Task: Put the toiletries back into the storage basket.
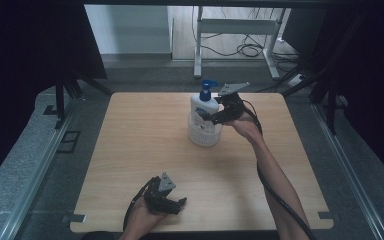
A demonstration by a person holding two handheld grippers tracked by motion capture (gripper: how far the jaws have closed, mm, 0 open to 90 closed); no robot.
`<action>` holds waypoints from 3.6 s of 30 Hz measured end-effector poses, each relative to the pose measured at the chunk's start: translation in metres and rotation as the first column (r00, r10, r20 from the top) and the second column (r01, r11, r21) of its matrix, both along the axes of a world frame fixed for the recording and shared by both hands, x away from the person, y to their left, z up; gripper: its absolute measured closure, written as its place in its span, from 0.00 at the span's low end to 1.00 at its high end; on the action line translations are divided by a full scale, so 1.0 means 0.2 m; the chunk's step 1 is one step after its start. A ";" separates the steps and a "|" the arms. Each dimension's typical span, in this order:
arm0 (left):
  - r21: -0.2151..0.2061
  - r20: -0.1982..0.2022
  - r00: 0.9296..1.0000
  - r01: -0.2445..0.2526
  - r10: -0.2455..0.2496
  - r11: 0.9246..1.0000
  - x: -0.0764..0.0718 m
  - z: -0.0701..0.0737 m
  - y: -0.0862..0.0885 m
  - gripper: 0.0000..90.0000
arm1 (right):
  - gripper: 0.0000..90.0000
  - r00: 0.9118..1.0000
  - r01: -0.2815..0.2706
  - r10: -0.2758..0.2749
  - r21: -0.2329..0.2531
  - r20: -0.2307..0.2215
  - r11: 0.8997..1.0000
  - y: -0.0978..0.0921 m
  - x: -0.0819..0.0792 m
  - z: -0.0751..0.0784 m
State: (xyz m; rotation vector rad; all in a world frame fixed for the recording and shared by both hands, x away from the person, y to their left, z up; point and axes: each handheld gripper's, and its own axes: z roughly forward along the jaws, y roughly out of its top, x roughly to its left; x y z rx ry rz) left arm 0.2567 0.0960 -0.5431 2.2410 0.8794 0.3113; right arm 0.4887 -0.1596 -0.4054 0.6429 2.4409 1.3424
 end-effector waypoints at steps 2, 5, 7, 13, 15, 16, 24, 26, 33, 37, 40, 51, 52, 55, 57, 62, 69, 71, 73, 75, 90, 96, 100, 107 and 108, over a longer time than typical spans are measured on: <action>0.001 0.000 1.000 0.000 0.000 1.000 0.00 0.00 0.00 0.13 | 0.15 1.000 0.004 -0.004 0.001 0.000 1.000 -0.01 -0.01 0.01; 0.002 0.000 1.000 0.000 0.000 1.000 0.00 0.00 0.00 0.13 | 0.15 1.000 0.012 -0.012 0.001 0.000 1.000 -0.02 -0.02 0.02; 0.002 0.000 1.000 0.000 0.000 1.000 0.00 0.00 0.00 0.13 | 0.15 1.000 0.016 -0.016 -0.002 0.001 1.000 -0.03 -0.03 0.03; 0.003 0.002 1.000 0.003 -0.003 1.000 0.00 0.00 0.00 0.13 | 0.14 1.000 0.027 -0.027 -0.020 -0.004 0.999 -0.05 -0.06 0.05; 0.003 0.002 1.000 0.003 -0.003 1.000 0.00 0.00 0.00 0.13 | 0.13 1.000 0.026 -0.026 -0.021 -0.004 0.999 -0.06 -0.08 0.05; 0.002 0.002 1.000 0.003 -0.003 1.000 0.00 0.00 0.00 0.13 | 0.13 1.000 0.028 -0.028 -0.023 -0.003 0.999 -0.07 -0.09 0.05; 0.005 0.006 1.000 0.005 -0.005 1.000 0.00 0.00 0.00 0.13 | 0.09 0.999 0.045 -0.045 -0.030 0.004 0.999 -0.11 -0.14 0.08; 0.005 0.006 1.000 0.006 -0.006 1.000 0.00 0.00 0.00 0.13 | 0.08 0.999 0.046 -0.046 -0.034 0.006 0.998 -0.11 -0.15 0.09; 0.005 0.005 1.000 0.006 -0.006 1.000 0.00 0.00 0.00 0.13 | 0.08 0.999 0.043 -0.043 -0.041 0.004 0.998 -0.13 -0.20 0.09; 0.004 0.005 1.000 0.005 -0.005 1.000 0.00 0.00 0.00 0.13 | 0.08 0.999 0.038 -0.038 -0.046 -0.005 0.998 -0.14 -0.23 0.09; 0.004 0.005 1.000 0.005 -0.005 1.000 0.00 0.00 0.00 0.13 | 0.08 0.999 0.037 -0.037 -0.045 -0.010 0.998 -0.15 -0.25 0.09; 0.005 0.004 1.000 0.004 -0.004 1.000 0.00 0.00 0.00 0.13 | 0.05 0.999 0.039 -0.040 -0.060 -0.011 0.997 -0.19 -0.32 0.07; 0.005 0.004 1.000 0.004 -0.004 1.000 0.00 0.00 0.00 0.13 | 0.05 0.999 0.040 -0.040 -0.063 -0.011 0.997 -0.19 -0.33 0.06; 0.005 0.004 1.000 0.003 -0.003 1.000 0.00 0.00 0.00 0.13 | 0.03 0.999 0.039 -0.040 -0.078 -0.013 0.996 -0.20 -0.35 0.05; 0.006 0.004 1.000 0.004 -0.004 1.000 0.00 0.00 0.00 0.13 | 0.02 0.999 0.043 -0.044 -0.086 -0.012 0.995 -0.21 -0.36 0.04; 0.006 0.004 1.000 0.003 -0.003 1.000 0.00 0.00 0.00 0.13 | 0.01 0.998 0.053 -0.054 -0.087 -0.012 0.995 -0.24 -0.39 0.02; 0.003 0.004 1.000 0.002 -0.002 1.000 0.00 0.00 0.00 0.13 | 0.01 0.997 0.077 -0.077 -0.112 0.007 0.991 -0.28 -0.44 0.00; 0.003 0.004 1.000 0.001 -0.001 1.000 0.00 0.00 0.00 0.13 | 0.01 0.997 0.082 -0.083 -0.111 0.002 0.990 -0.29 -0.46 -0.02; 0.003 0.004 1.000 0.001 -0.001 1.000 0.00 0.00 0.00 0.13 | 0.01 0.996 0.091 -0.091 -0.114 0.001 0.989 -0.31 -0.47 -0.03; 0.003 0.004 1.000 0.001 -0.001 1.000 0.00 0.00 0.00 0.13 | 0.01 0.995 0.096 -0.098 -0.113 -0.006 0.989 -0.33 -0.48 -0.05; 0.004 0.004 1.000 -0.001 0.001 1.000 0.00 0.00 0.00 0.13 | 0.00 0.993 0.119 -0.121 -0.122 -0.014 0.985 -0.42 -0.61 -0.15; 0.006 0.005 1.000 0.001 -0.001 1.000 0.00 0.00 0.00 0.13 | 0.00 0.991 0.126 -0.129 -0.132 -0.017 0.983 -0.46 -0.66 -0.20; 0.004 0.004 1.000 -0.001 0.001 1.000 0.00 0.00 0.00 0.13 | 0.00 0.991 0.129 -0.133 -0.136 -0.021 0.982 -0.48 -0.70 -0.24; 0.003 0.003 1.000 -0.003 0.003 1.000 0.00 0.00 0.00 0.13 | 0.00 0.989 0.136 -0.141 -0.138 -0.032 0.981 -0.52 -0.76 -0.32; 0.003 0.003 1.000 -0.004 0.003 1.000 0.00 0.00 0.00 0.13 | 0.00 0.989 0.136 -0.142 -0.137 -0.035 0.981 -0.52 -0.77 -0.34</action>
